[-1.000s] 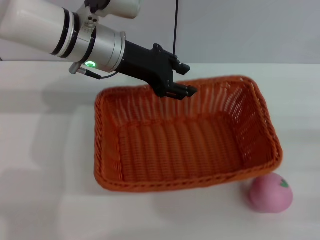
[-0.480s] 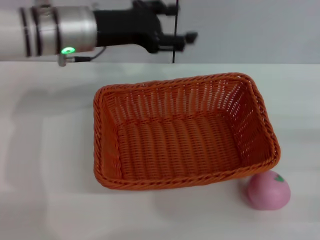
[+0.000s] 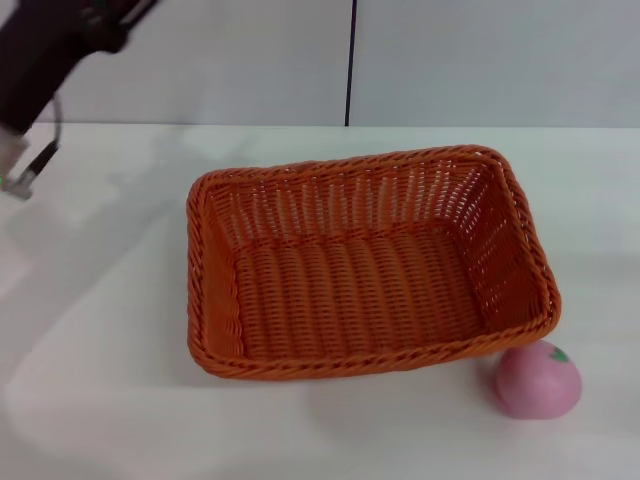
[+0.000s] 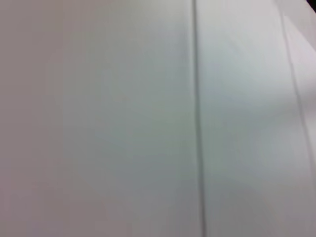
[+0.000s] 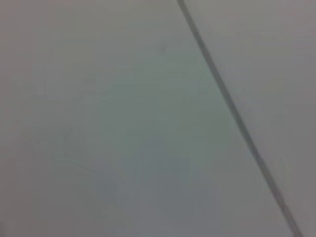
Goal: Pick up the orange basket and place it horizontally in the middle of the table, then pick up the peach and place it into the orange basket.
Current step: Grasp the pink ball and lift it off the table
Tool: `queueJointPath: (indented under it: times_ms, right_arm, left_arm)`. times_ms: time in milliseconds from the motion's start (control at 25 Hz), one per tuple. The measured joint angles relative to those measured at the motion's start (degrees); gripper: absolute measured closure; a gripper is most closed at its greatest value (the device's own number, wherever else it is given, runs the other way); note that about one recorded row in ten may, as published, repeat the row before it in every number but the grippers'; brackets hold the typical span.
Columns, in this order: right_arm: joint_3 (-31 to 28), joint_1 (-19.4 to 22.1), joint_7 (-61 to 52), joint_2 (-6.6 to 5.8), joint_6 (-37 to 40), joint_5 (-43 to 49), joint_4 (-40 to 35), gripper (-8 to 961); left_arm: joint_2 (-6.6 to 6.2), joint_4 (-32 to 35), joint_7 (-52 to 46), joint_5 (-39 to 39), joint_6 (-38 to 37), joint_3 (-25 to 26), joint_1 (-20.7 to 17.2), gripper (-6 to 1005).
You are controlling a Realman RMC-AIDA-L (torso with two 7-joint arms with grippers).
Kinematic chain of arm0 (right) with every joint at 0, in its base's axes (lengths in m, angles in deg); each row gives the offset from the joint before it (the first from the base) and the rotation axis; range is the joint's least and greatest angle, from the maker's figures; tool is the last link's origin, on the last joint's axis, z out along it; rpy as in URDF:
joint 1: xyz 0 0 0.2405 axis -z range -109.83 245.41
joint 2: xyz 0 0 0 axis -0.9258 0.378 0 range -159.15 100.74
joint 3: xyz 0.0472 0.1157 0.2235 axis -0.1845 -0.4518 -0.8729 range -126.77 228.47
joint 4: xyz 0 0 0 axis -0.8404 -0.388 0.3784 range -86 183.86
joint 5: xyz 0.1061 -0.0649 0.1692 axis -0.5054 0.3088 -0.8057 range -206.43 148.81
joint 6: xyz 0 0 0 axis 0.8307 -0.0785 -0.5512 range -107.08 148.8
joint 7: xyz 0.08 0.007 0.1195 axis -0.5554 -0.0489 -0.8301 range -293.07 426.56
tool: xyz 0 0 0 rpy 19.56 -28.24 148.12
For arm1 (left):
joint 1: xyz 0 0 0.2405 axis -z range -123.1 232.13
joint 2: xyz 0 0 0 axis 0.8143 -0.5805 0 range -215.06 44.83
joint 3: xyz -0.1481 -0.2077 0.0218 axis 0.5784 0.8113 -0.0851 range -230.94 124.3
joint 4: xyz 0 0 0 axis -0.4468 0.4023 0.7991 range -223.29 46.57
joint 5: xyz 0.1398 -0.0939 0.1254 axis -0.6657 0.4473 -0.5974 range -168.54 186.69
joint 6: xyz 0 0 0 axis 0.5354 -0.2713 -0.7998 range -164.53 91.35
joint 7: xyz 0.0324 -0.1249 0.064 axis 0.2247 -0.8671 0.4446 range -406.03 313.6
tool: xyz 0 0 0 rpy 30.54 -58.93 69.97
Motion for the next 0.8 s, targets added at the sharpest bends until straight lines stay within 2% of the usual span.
queueJointPath:
  times_ms: [40,80,200,280,360,400,440,480,520,600,800]
  right_arm:
    - [0.0,0.0,0.0,0.0,0.0,0.0,0.0,351]
    - [3.2,0.1,-4.7,-0.69,1.2,0.3,-3.1,351]
    - [6.7,0.2,-13.0,-1.89,3.1,2.7,-8.8,352]
    - [9.1,-0.4,-22.7,-3.07,5.7,8.1,-16.6,353]
    - [11.2,-1.2,-30.0,-3.93,7.5,14.1,-23.1,354]
    - [13.0,-2.3,-35.6,-4.51,9.4,20.8,-28.6,356]
    - [13.6,-2.9,-37.7,-4.8,10.7,24.1,-30.7,357]
    - [13.6,-2.9,-37.7,-4.8,10.7,24.1,-30.7,359]
    - [14.2,-3.9,-40.2,-5.28,13.5,29.5,-33.5,360]
    - [14.3,-4.6,-41.2,-5.65,16.2,33.1,-35.0,363]
    - [14.9,-5.8,-41.5,-6.21,21.2,38.9,-36.6,370]
  left_arm:
    - [0.0,0.0,0.0,0.0,0.0,0.0,0.0,172]
    - [0.04,-2.2,1.9,2.0,-1.9,0.0,-0.4,172]
    - [0.06,-5.9,4.4,4.7,-4.7,0.1,-1.1,172]
    - [0.04,-9.5,5.2,6.3,-6.0,0.3,-2.5,172]
    - [0.03,-9.9,5.2,6.4,-5.9,0.3,-2.7,173]
    - [0.03,-9.9,5.2,6.4,-5.9,0.3,-2.7,173]
    - [0.03,-9.9,5.2,6.4,-5.9,0.3,-2.7,173]
    - [0.02,-10.7,5.3,6.4,-5.6,0.3,-2.9,173]
    - [0.02,-10.7,5.3,6.4,-5.6,0.3,-2.9,173]
    - [-0.02,-10.7,5.3,6.4,-5.5,0.3,-2.8,173]
    - [-0.06,-10.7,5.2,6.4,-5.4,0.3,-2.5,172]
